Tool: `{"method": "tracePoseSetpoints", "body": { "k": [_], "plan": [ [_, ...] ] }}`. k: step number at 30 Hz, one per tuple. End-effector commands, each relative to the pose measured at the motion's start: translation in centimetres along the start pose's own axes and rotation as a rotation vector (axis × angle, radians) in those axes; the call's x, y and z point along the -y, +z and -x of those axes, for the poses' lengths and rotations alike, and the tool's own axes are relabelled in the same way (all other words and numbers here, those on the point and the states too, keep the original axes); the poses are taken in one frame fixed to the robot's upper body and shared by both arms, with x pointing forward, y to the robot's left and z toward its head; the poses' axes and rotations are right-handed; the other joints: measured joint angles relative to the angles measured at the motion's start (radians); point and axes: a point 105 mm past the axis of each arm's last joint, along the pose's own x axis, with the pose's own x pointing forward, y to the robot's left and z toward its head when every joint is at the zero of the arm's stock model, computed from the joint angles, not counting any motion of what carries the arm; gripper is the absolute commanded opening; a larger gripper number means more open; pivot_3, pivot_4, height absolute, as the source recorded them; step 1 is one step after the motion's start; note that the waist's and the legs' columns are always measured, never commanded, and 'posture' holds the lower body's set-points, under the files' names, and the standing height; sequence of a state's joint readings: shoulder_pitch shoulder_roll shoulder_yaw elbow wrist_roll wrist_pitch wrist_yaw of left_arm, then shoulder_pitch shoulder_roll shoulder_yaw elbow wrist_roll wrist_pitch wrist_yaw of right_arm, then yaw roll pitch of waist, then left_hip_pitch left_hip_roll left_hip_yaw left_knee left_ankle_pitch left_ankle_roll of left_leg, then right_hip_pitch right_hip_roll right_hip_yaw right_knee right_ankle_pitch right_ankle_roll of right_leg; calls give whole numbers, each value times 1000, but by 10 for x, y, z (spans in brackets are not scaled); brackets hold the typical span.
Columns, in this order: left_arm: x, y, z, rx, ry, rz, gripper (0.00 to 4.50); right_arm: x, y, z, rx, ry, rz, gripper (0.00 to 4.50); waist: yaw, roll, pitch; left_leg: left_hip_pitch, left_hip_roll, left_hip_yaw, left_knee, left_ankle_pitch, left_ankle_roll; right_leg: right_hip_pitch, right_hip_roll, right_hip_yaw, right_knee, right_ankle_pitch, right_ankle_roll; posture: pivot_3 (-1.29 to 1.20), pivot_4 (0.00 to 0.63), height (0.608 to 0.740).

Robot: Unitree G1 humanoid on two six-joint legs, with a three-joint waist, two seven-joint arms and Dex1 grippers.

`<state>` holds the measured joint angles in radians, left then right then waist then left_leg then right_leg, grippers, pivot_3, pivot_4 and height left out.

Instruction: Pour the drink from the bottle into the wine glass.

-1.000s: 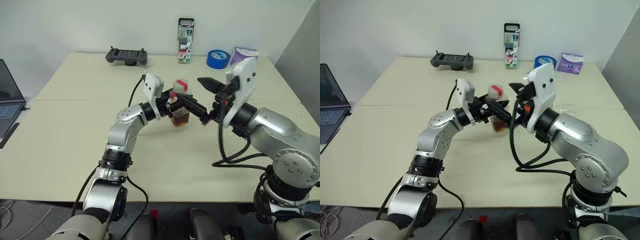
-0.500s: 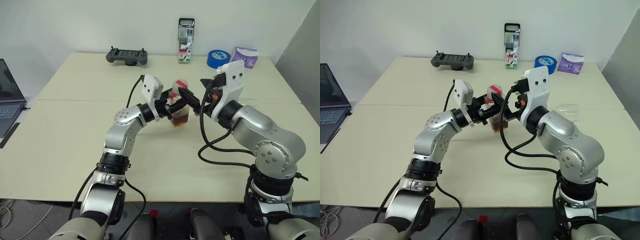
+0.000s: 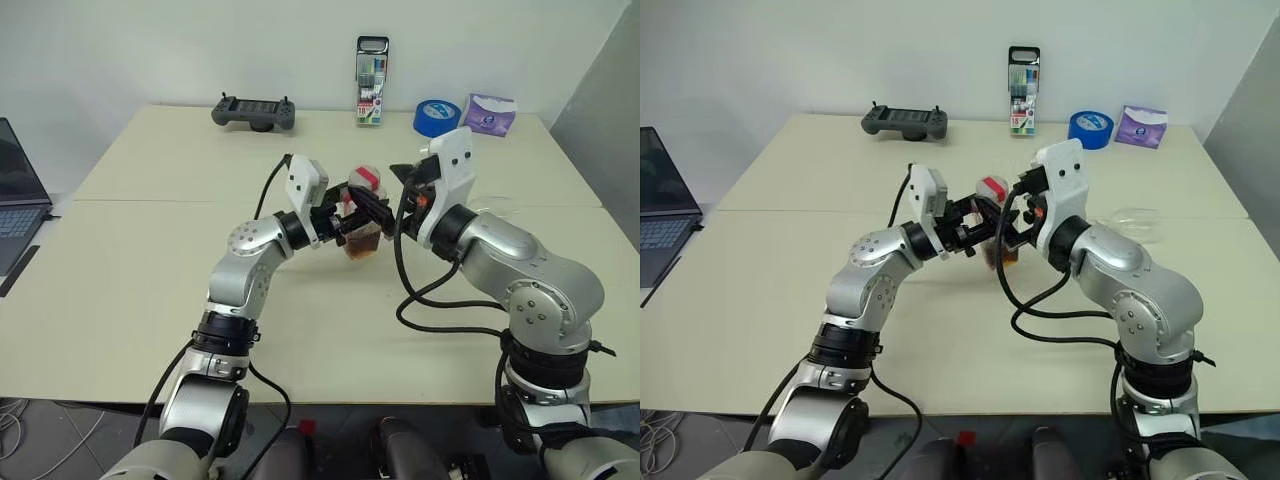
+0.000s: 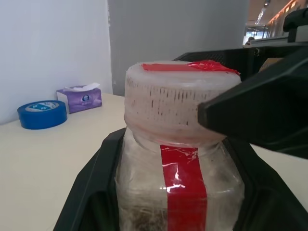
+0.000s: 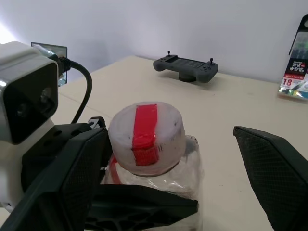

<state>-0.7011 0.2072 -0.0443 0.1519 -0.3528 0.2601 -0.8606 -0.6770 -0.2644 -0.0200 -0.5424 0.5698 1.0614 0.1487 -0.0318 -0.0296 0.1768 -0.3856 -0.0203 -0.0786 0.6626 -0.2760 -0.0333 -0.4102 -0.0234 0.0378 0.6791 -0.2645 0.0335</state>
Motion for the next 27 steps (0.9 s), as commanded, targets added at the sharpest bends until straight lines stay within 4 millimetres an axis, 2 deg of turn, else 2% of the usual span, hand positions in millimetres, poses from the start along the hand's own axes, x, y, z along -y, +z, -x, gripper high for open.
{"method": "tracePoseSetpoints", "body": {
  "k": [1, 7, 10, 12, 16, 20, 27],
  "plan": [
    [13, 16, -4, 51, -64, -32, 2169, 4, 11, 6, 57, -5, 20, 3902, 0, 0, 0, 0, 0, 0, 0, 0, 0, 0, 0, 0, 0, 0, 0, 0, 150, 740],
    [16, 16, -5, 47, -75, -34, 2169, 1, 8, 7, 56, 16, 26, 1905, 0, 0, 0, 0, 0, 0, 0, 0, 0, 0, 0, 0, 0, 0, 0, 0, 150, 740],
    [22, 13, -5, 34, -113, -23, 2169, -2, 8, 9, 61, 64, 44, 1887, 0, 0, 0, 0, 0, 0, 0, 0, 0, 0, 0, 0, 0, 0, 0, 0, 150, 740],
    [27, 13, -4, 27, -148, -7, 2169, -9, 12, 14, 84, 169, 25, 1887, 0, 0, 0, 0, 0, 0, 0, 0, 0, 0, 0, 0, 0, 0, 0, 0, 150, 740],
    [43, 11, 5, -25, -287, 62, 2169, -28, 10, 41, 35, 521, -18, 1887, 0, 1, 1, -1, 0, 0, 0, 0, 0, 0, 0, 0, -2, 0, 0, 0, 150, 740],
    [53, 13, 14, -65, -372, 127, 2169, -34, 11, 68, 25, 749, -23, 1887, 0, 1, 2, -1, 0, 0, 0, 0, 0, 1, 0, -1, -3, 0, 0, 0, 150, 740],
    [55, 10, 24, -122, -419, 111, 2168, -38, 11, 78, -2, 844, 5, 1887, -1, 1, 2, 2, 2, 0, 0, 0, 0, 2, 2, 0, -1, 0, 0, 0, 150, 740]
  ]
}}
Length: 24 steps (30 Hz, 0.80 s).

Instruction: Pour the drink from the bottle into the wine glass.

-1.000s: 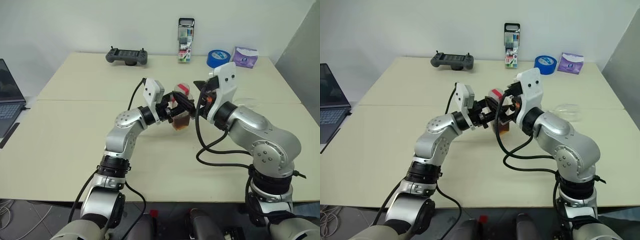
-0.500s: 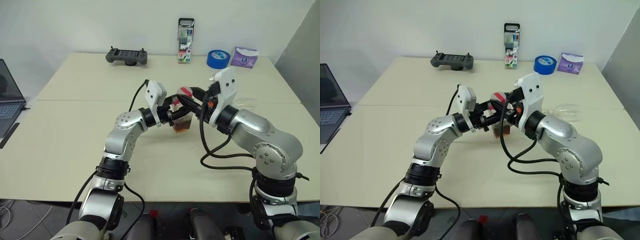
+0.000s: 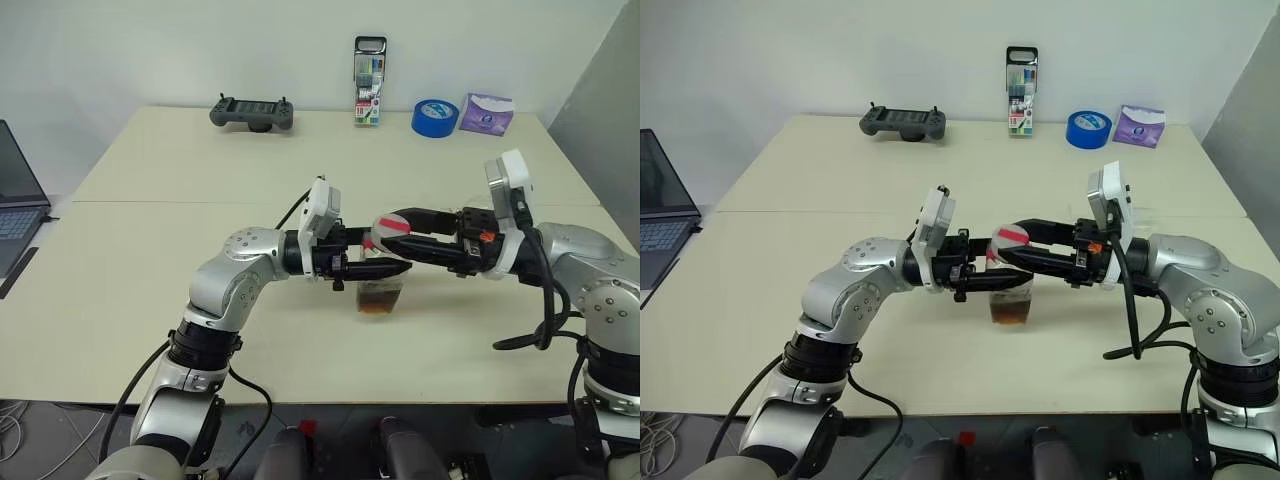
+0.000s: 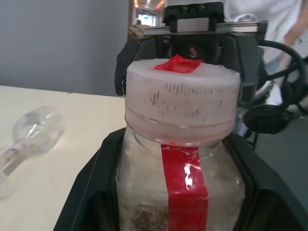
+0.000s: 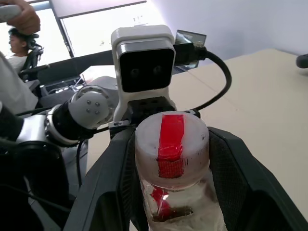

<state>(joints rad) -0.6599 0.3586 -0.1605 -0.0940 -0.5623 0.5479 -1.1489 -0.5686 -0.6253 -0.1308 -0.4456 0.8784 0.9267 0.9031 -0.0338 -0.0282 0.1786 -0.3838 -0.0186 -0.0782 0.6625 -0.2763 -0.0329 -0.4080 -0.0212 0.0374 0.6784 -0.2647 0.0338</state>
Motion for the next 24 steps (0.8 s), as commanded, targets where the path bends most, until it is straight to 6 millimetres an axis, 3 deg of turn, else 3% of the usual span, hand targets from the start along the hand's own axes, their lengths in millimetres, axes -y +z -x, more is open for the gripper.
{"method": "tracePoseSetpoints", "body": {
  "k": [1, 4, 5, 11, 19, 24],
  "plan": [
    [-10, 2, 12, -17, 64, -15, 2168, -27, 12, -4, 23, 164, 52, 1887, 2, 0, 0, 0, 0, 0, 0, 0, 0, 0, 0, 0, 0, 0, 0, 0, 150, 740],
    [-12, 2, 12, -18, 73, -21, 2168, -20, 19, -7, 33, 99, 62, 1887, 2, 0, 0, 0, 0, 0, 0, 0, 0, 0, 0, 0, 0, 0, 0, 0, 150, 740],
    [-12, 2, 12, -18, 74, -23, 2168, -19, 22, -7, 45, 83, 65, 2627, 2, 0, 0, 0, 0, 1, 0, 0, 0, 0, -1, 1, 0, 0, 0, 0, 150, 740],
    [-13, -4, 10, -12, 94, -21, 2168, -15, 36, -8, 79, -61, 147, 4500, 3, 1, 1, -1, 0, -1, 0, 0, 0, 0, -1, 0, -1, 0, 0, 0, 150, 740],
    [-32, -2, 8, 25, 171, -33, 2168, 18, 53, -2, 201, -472, 141, 4500, 5, 1, 1, -2, -1, -1, 0, 0, 0, 0, -3, 2, -1, 0, 0, 0, 150, 740],
    [-37, -2, 6, 26, 161, -44, 2168, 14, 44, -16, 127, -569, 188, 4500, 4, 1, 1, -3, -1, -1, 0, 0, 0, -1, -3, 2, -1, 0, 0, 0, 150, 740]
  ]
}}
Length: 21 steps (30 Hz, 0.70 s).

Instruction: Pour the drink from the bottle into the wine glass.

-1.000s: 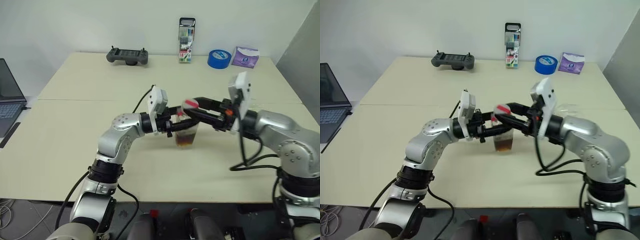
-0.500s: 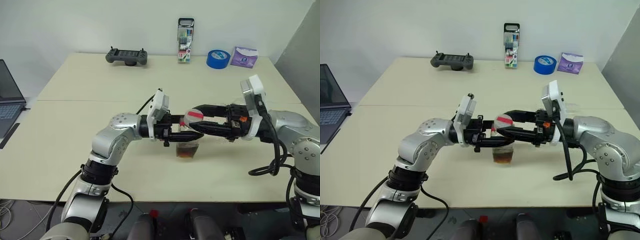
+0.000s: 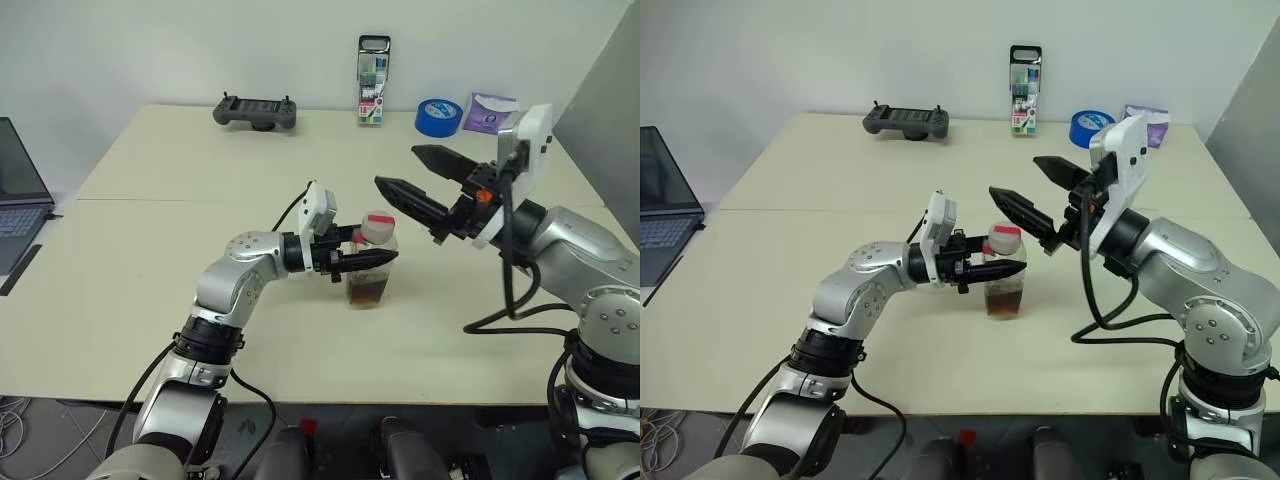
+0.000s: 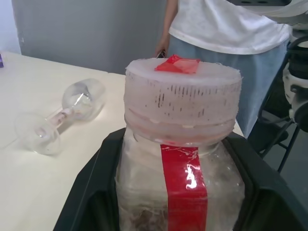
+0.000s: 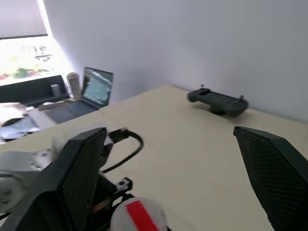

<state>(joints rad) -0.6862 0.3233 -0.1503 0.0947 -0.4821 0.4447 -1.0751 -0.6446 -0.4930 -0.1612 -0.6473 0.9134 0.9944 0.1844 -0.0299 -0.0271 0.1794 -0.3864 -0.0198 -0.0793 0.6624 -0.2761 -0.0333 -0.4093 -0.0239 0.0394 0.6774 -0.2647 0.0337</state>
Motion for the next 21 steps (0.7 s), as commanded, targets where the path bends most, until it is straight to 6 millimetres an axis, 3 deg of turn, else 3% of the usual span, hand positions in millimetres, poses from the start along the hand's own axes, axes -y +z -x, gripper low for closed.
{"method": "tracePoseSetpoints", "body": {
  "k": [1, 4, 10, 21],
  "plan": [
    [0, 17, -3, 45, -20, -65, 2168, -15, 1, -3, -10, -35, 72, 4500, 0, 0, 0, 0, 0, 0, 0, 0, 0, 0, 0, 0, 0, 0, 0, 0, 150, 740],
    [1, 16, -5, 40, -39, -67, 2168, -23, -8, -6, -29, -58, 65, 4500, 0, 0, 0, -1, 0, 0, 0, 0, 0, 0, 0, 0, -1, 0, 0, 0, 150, 740],
    [2, 14, -8, 33, -57, -72, 2168, -9, -16, -12, -36, -221, 70, 4500, -1, 0, 0, -1, -1, 0, 1, 0, 0, 0, 0, 0, 0, 0, 0, 0, 150, 740],
    [-1, 12, -4, 19, -37, -88, 2168, -28, -36, -18, -94, -191, 27, 4500, -2, 0, 0, -1, 0, -1, 0, 0, 0, -1, 1, 0, 0, 0, 0, 0, 150, 740]
  ]
}}
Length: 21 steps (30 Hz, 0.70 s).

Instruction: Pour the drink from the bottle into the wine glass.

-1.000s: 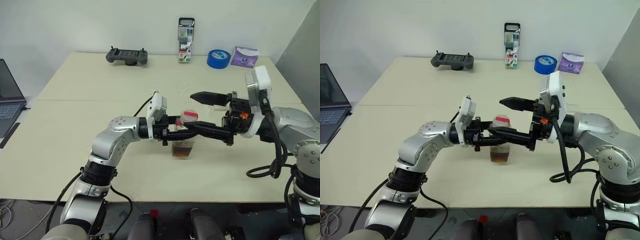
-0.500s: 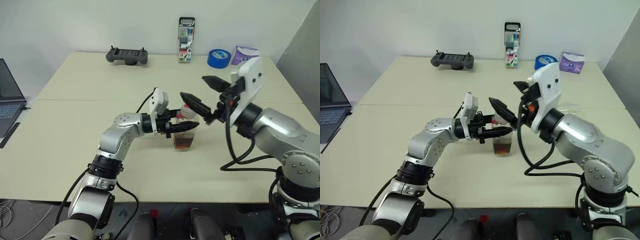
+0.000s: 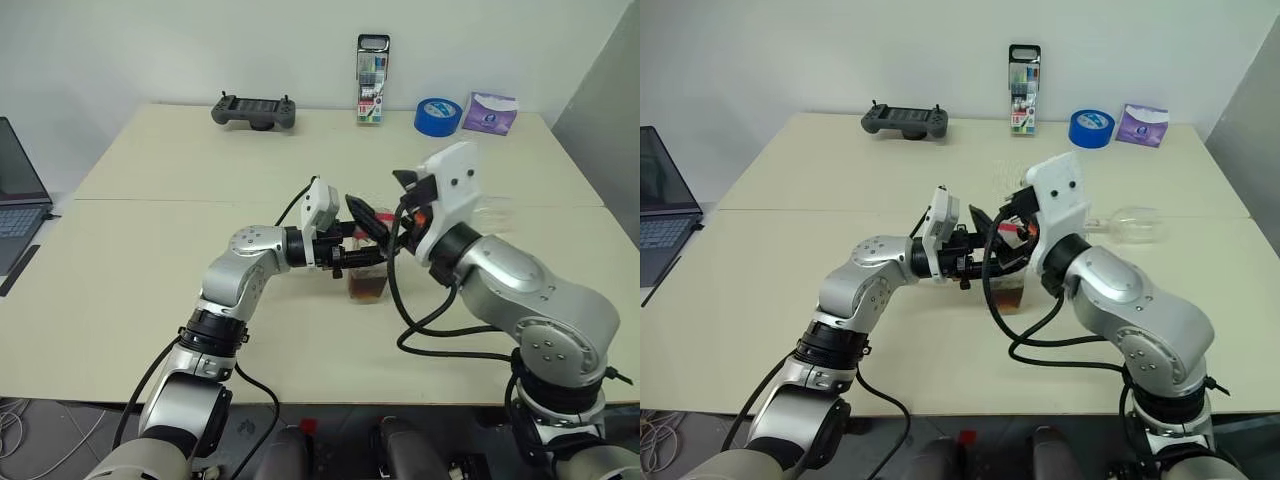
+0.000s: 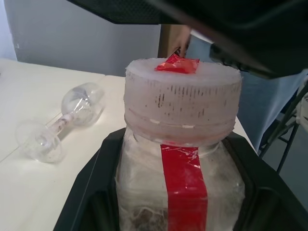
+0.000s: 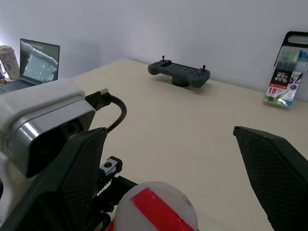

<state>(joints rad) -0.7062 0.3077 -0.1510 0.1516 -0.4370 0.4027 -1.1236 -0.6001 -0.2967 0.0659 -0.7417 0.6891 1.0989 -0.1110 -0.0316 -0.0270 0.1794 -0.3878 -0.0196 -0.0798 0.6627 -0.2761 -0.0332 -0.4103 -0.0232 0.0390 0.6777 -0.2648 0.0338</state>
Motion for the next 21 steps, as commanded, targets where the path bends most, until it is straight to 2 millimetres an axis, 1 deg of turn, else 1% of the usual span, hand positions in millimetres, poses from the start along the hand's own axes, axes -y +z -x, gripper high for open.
{"method": "tracePoseSetpoints", "body": {
  "k": [1, 7, 12, 13, 14, 17, 20, 21],
  "plan": [
    [2, 16, -2, 35, -11, -69, 2168, -5, 4, 6, 19, 6, 7, 4500, 0, 0, 0, 0, 0, 0, 0, 0, 0, 0, 0, 0, 0, 0, 0, 0, 150, 740],
    [-2, 18, 2, 45, 17, -75, 2168, -1, -10, 14, -26, -48, -4, 4500, 0, 0, 0, 0, 0, 0, 0, 0, 0, 0, 0, 0, 0, 0, 0, 0, 150, 740],
    [-6, 20, 5, 43, 29, -86, 2168, -1, -9, 12, -3, -111, -34, 4500, -1, 0, 0, 0, 0, 0, 0, 0, 0, 0, 0, 0, 1, 0, 0, 0, 150, 740],
    [-6, 20, 5, 43, 31, -87, 2168, -1, -8, 11, 10, -117, -37, 4133, -1, 0, 0, 0, 0, -1, 0, 0, 0, 0, 0, 0, 1, 0, 0, 0, 150, 740],
    [-6, 20, 5, 42, 32, -88, 2168, -2, -5, 11, 25, -117, -44, 3920, -1, 0, 0, 0, 0, -1, 0, 0, 0, 0, 0, 0, 1, 0, 0, 0, 150, 740],
    [-6, 20, 6, 40, 33, -88, 2168, -7, 1, 11, 62, -97, -59, 2842, -1, 0, 0, 0, 0, 0, 0, 0, 0, 0, 0, 0, 1, 0, 0, 0, 150, 740],
    [-8, 19, 6, 36, 36, -90, 2168, -8, -1, 11, 44, -75, -43, 1866, -1, 0, 0, 0, 0, 0, 0, 0, 0, 0, 0, 0, 0, 0, 0, 0, 150, 740],
    [-8, 19, 6, 35, 37, -92, 2168, -7, -2, 12, 40, -75, -38, 1858, -1, 0, 0, 0, 0, 0, 0, 0, 0, 0, 0, 0, 0, 0, 0, 0, 150, 740]
  ]
}}
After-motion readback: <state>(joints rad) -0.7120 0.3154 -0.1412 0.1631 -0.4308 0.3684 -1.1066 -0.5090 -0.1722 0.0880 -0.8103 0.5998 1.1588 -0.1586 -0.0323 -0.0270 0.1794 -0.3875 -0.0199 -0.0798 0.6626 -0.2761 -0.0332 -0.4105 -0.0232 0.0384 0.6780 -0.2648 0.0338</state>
